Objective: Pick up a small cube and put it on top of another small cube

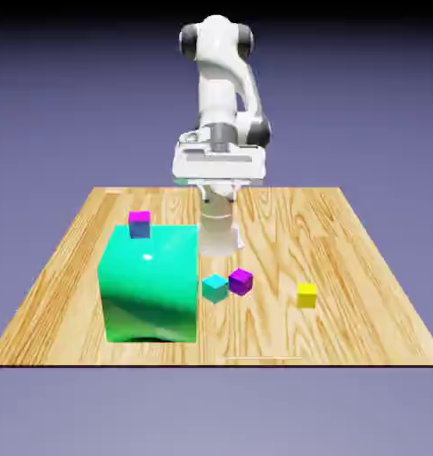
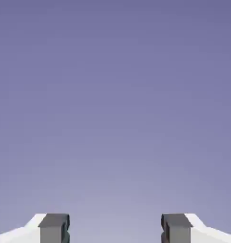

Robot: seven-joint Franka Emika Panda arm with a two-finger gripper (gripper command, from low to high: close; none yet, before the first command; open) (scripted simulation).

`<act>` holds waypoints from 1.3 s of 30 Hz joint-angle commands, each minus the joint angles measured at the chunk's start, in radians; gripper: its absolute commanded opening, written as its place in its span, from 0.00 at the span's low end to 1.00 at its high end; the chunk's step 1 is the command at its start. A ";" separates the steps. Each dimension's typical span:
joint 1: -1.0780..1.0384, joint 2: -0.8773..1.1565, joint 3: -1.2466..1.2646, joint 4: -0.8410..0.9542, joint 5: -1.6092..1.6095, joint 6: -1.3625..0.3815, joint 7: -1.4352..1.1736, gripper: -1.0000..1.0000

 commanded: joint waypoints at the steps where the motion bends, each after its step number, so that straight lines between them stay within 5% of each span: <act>1: 0.014 0.018 -0.008 0.011 0.010 -0.021 -0.044 0.50; 39: 0.527 0.683 -0.304 0.439 0.384 -0.801 -1.696 0.50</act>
